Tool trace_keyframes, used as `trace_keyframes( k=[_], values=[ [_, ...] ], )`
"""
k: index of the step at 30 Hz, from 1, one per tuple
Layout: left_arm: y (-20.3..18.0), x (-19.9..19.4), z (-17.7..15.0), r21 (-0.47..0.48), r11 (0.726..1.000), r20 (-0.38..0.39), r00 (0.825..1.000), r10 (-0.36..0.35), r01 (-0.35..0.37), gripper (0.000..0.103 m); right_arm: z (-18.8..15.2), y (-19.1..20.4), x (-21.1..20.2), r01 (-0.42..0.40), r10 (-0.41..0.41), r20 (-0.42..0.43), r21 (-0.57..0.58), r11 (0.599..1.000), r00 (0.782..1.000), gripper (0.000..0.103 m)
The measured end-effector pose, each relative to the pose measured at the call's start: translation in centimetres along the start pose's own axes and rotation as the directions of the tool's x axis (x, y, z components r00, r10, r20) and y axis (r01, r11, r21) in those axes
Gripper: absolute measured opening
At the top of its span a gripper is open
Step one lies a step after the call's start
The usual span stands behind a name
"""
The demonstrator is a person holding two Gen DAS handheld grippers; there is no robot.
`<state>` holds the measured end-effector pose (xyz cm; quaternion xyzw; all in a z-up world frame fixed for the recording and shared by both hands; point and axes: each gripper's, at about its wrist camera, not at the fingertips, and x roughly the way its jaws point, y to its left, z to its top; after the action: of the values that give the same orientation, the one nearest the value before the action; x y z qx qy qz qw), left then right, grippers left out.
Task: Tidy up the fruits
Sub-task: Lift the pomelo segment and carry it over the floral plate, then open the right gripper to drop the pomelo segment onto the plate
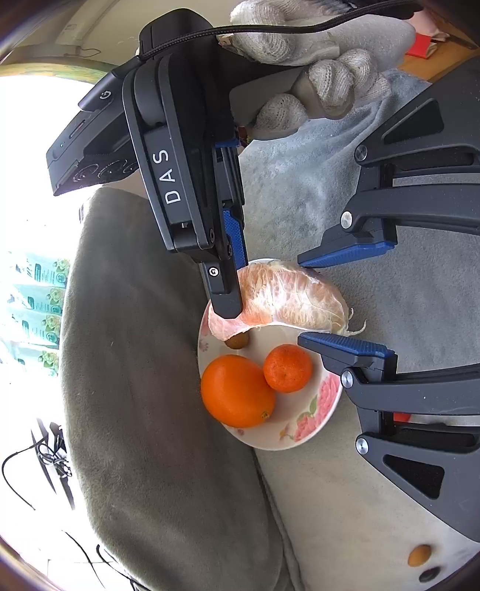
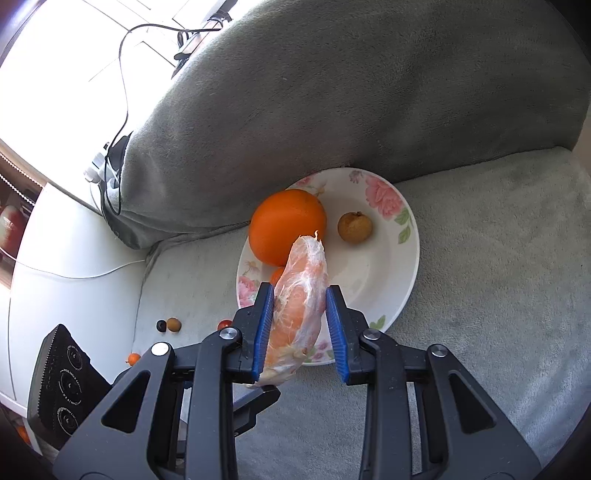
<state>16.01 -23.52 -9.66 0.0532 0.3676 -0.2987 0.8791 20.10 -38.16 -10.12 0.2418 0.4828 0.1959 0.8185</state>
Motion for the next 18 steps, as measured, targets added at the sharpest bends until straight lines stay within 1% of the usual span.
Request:
trace_keyframes(
  k=[9, 18],
  values=[
    [-0.3, 1.9, 1.4, 0.021, 1.0, -0.014, 1.0, 0.001, -0.001, 0.034, 1.3, -2.2, 0.2, 0.002, -0.002, 0.007, 0.05, 0.999, 1.0, 0.03],
    [-0.8, 2.6, 2.4, 0.038, 0.999, -0.009, 1.0, 0.023, -0.023, 0.034, 2.0, -2.7, 0.4, 0.009, -0.01, 0.022, 0.054, 0.999, 1.0, 0.03]
  ],
)
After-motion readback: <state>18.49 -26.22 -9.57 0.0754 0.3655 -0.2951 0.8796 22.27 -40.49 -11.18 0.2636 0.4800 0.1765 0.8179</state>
